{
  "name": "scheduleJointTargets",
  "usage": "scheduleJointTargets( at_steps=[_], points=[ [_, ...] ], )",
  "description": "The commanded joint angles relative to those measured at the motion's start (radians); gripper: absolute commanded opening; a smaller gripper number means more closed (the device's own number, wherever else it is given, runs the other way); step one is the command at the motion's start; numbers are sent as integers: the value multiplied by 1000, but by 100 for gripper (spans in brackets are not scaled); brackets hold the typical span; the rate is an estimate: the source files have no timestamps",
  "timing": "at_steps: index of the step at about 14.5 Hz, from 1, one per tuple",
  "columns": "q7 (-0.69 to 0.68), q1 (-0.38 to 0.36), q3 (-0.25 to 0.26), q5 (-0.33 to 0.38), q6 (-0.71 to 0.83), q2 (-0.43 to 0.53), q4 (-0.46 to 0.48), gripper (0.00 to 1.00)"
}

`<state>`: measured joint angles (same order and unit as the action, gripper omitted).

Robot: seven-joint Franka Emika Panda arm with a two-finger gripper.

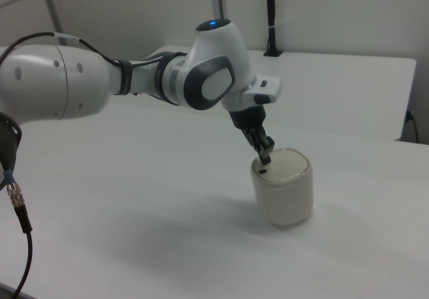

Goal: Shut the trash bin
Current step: 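Push the open lid over and down onto the bin rim, then lift the gripper up and away from the closed bin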

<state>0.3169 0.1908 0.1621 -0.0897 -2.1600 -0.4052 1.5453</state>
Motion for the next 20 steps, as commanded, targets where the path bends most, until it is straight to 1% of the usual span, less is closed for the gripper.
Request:
scheduleJointTargets(
  at_steps=[1, 5, 10, 13, 15, 16, 17, 19, 20],
  points=[
    [-21, -2, -6, 5, -1, 11, 58, 0],
    [-36, 9, -1, 15, -37, 11, 71, 0],
    [-41, 12, 7, 18, -29, 26, 62, 0],
    [-35, 9, 5, 19, 2, 100, 62, 0],
    [-35, 1, -2, 36, 37, 144, 62, 1],
    [-35, -17, -6, 42, 76, 181, 64, 2],
    [-42, -52, -6, 44, 122, 213, 68, 7],
    [-62, -103, -6, 44, 182, 249, 75, 22],
    [-103, -132, -7, 45, 222, 271, 90, 31]
  ],
)
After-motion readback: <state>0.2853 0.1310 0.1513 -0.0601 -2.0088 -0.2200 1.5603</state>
